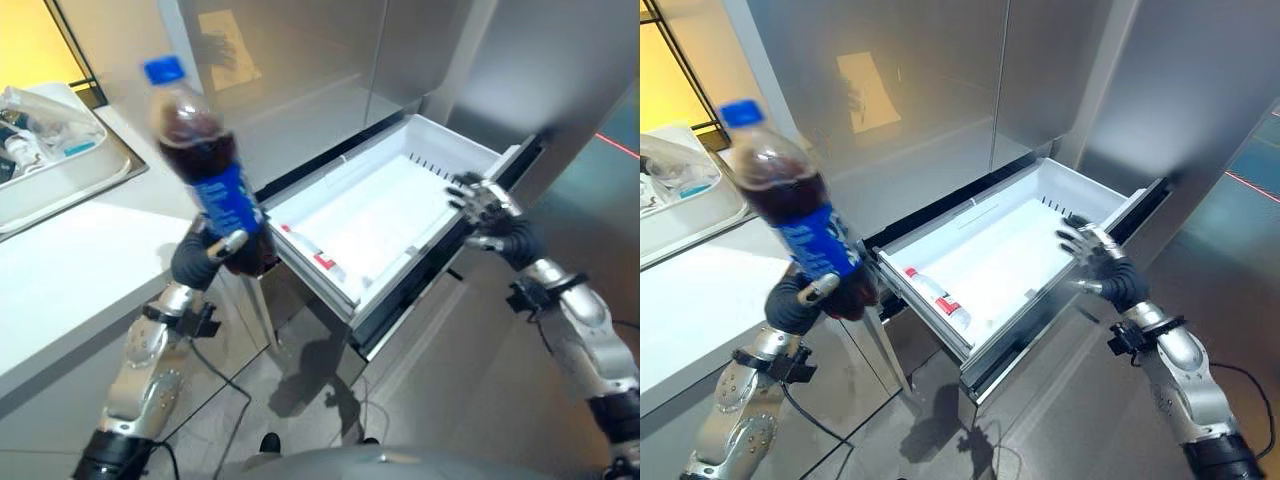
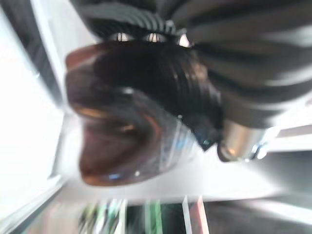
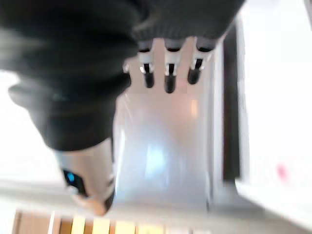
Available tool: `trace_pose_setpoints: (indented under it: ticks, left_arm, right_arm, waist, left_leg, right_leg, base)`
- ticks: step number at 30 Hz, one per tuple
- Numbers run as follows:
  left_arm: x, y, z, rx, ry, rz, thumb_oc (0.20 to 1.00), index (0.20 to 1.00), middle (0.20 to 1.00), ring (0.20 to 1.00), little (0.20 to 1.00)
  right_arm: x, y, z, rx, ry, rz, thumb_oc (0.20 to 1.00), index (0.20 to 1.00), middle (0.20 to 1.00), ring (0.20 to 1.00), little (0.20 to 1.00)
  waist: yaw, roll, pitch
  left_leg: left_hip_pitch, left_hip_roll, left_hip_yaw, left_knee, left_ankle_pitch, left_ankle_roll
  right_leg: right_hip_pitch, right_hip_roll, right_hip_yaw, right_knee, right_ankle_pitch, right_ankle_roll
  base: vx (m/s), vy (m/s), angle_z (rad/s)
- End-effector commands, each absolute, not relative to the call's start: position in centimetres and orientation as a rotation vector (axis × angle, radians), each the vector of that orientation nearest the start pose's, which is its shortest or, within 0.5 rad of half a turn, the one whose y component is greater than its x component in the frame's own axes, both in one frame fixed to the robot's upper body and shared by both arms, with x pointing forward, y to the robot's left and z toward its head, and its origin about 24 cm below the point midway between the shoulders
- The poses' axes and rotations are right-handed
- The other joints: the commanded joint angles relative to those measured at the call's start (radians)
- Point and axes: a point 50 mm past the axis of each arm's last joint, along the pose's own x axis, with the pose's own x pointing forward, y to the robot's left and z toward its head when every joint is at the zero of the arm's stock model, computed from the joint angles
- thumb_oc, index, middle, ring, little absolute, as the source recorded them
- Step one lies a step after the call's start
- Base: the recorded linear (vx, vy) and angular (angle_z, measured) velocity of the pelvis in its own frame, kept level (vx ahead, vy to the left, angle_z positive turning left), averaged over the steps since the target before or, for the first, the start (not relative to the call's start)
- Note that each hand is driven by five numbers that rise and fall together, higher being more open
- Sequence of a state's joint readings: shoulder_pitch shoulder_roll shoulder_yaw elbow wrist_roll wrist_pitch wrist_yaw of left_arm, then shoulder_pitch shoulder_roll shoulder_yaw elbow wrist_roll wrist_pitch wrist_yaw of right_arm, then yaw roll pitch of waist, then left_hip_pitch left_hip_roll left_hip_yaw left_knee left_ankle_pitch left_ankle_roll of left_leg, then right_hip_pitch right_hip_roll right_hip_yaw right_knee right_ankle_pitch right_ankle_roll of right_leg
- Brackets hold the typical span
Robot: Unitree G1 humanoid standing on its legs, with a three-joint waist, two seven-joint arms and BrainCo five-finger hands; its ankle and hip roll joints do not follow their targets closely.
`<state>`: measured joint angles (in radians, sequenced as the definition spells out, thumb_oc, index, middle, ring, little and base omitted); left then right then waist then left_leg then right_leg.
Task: Take the drinks into the refrigerator
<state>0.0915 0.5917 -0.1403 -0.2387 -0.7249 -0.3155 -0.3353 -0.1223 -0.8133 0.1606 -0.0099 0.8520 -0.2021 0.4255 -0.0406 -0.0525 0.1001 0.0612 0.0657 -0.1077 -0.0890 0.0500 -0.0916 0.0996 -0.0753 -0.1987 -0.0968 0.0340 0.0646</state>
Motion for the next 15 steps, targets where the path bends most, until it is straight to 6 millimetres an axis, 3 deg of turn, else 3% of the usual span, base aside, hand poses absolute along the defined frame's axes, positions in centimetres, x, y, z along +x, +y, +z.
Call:
trace_pose_setpoints:
  ticks: [1,2,6,7,15]
  left_arm:
    - [22.4,18.1,15.2,-0.069,-0.543,-0.665,0.2,0.2,0.2,0.2,0.2]
    - [22.6,17.5,14.8,-0.057,-0.5,-0.725,0.2,0.2,0.2,0.2,0.2]
    - [22.9,16.6,14.1,-0.028,-0.444,-0.799,0.2,0.2,0.2,0.2,0.2]
    - [23.0,15.7,13.8,-0.007,-0.422,-0.848,0.2,0.2,0.2,0.2,0.2]
    - [23.4,14.5,12.8,0.044,-0.382,-0.894,0.2,0.2,0.2,0.2,0.2]
  right_arm:
    - [28.3,-21.8,16.2,0.074,-0.31,0.695,1.0,1.0,1.0,1.0,1.0]
    - [29.7,-20.9,16.9,0.088,-0.306,0.716,1.0,1.0,1.0,1.0,1.0]
    - [30.5,-18.8,18.4,0.104,-0.318,0.821,1.0,1.0,1.0,1.0,1.0]
    - [30.9,-17.3,18.8,0.115,-0.315,0.882,1.0,1.0,1.0,1.0,1.0]
    - [30.4,-13.5,19.0,0.209,-0.326,1.027,1.0,1.0,1.0,1.0,1.0]
  waist:
    - [0.01,-0.032,-0.04]
    - [0.015,-0.031,-0.043]
    - [0.014,-0.025,-0.044]
    - [0.014,-0.023,-0.046]
    - [0.011,-0.012,-0.049]
  left_leg:
    - [0.01,-0.069,-0.041,0.002,-0.068,0.085]
    - [0.012,-0.069,-0.037,0.002,-0.069,0.083]
    - [0.02,-0.067,-0.024,0.003,-0.071,0.081]
    - [0.023,-0.066,-0.019,0.005,-0.073,0.08]
    - [0.04,-0.061,0.007,0.009,-0.084,0.085]
  right_leg:
    - [0.017,0.01,-0.009,0.066,-0.081,-0.006]
    - [0.018,0.01,-0.005,0.066,-0.08,-0.006]
    - [0.018,0.011,0.005,0.067,-0.079,-0.005]
    - [0.019,0.011,0.008,0.068,-0.078,-0.005]
    - [0.022,0.014,0.035,0.07,-0.08,-0.004]
  base:
    - [-0.01,-0.01,-0.03]
    - [0.0,0.0,0.0]
    - [0.0,-0.003,-0.11]
    - [0.0,-0.008,-0.07]
    - [0.01,-0.001,-0.14]
